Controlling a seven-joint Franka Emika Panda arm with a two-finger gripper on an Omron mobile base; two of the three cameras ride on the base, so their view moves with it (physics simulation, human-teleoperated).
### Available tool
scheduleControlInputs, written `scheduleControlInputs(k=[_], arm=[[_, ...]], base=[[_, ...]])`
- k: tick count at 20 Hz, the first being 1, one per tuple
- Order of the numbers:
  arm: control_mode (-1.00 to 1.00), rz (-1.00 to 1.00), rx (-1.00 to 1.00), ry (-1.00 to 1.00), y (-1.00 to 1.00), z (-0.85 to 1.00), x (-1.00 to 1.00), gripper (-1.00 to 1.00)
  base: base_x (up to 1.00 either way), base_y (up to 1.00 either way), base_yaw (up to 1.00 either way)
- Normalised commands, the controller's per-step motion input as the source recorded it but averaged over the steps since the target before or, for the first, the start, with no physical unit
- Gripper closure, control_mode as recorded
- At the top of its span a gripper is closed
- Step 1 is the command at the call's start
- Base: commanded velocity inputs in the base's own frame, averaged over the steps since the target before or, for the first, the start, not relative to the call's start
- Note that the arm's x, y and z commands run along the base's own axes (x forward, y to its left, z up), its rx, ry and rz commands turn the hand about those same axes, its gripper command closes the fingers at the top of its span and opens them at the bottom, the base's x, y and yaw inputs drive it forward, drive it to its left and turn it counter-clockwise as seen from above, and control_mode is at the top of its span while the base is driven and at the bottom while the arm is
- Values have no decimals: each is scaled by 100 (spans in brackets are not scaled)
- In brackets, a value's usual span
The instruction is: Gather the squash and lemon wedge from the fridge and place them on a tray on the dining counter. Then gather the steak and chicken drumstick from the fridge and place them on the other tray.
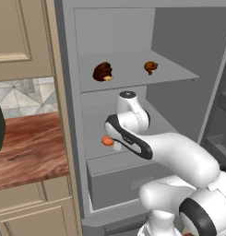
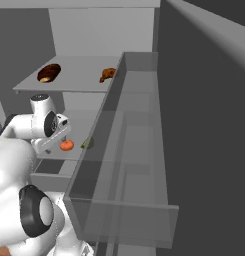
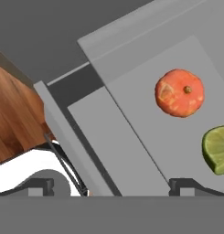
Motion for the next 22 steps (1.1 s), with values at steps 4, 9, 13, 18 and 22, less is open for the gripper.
scheduleControlInputs(k=[4,9,13,18,22], arm=[[-100,9,0,-4,1,-18,14,-100],[-100,5,0,-2,9,-11,18,-100],[-100,2,0,0,10,-8,15,-100],[-100,0,0,0,11,-7,16,-100],[-100,0,0,0,0,-5,6,-100]], base=[[0,0,0],[0,0,0],[0,0,0],[0,0,0],[0,0,0]])
